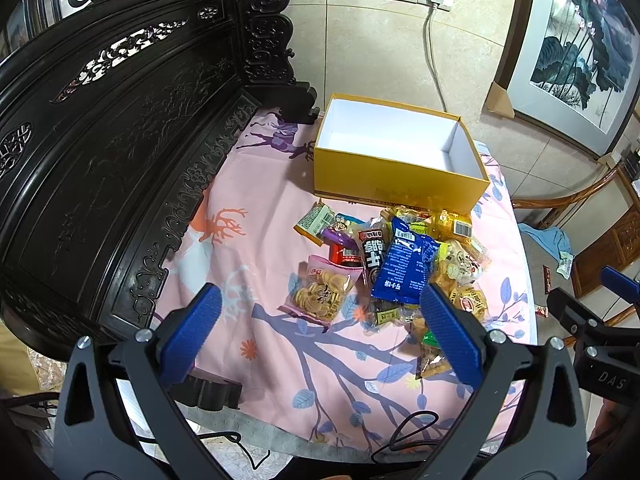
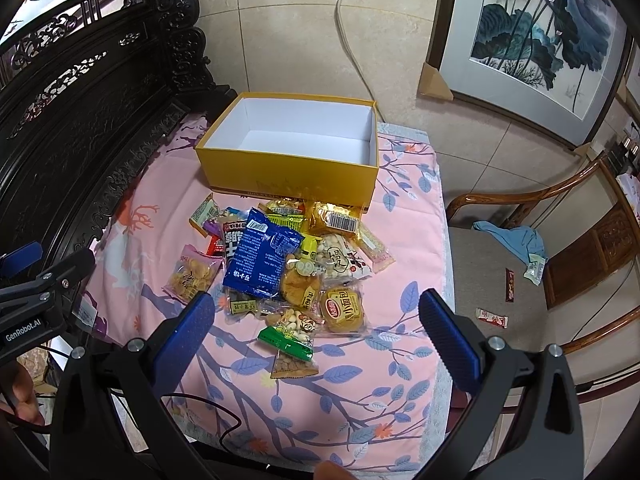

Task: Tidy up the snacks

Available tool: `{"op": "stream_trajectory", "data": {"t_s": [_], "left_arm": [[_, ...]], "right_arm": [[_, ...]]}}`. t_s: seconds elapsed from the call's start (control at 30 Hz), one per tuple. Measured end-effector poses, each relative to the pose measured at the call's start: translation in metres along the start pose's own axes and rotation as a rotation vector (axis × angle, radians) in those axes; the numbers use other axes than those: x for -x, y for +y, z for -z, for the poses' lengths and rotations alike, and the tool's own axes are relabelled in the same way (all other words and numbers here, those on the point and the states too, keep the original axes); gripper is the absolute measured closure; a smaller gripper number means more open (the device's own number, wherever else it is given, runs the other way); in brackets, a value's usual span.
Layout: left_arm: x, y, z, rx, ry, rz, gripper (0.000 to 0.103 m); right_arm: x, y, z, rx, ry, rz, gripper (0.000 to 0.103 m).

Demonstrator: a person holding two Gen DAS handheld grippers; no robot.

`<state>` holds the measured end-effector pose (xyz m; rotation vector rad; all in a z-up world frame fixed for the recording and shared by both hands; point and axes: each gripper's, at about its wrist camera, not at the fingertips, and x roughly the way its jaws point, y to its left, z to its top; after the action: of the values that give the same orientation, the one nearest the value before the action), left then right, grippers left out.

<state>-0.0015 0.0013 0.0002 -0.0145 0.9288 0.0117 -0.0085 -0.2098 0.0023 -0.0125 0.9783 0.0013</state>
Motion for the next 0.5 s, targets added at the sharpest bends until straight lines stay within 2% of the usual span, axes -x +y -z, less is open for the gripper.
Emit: {"op": "stream_trajectory", "data": {"t_s": [0.5], "left_arm": [[0.0003, -0.0004, -0.0001, -0.002, -0.002, 0.000, 0.002]], "right_arm": [[-0.0009, -0.0002, -0.0002, 0.002, 0.002, -0.002, 0.001]]}}
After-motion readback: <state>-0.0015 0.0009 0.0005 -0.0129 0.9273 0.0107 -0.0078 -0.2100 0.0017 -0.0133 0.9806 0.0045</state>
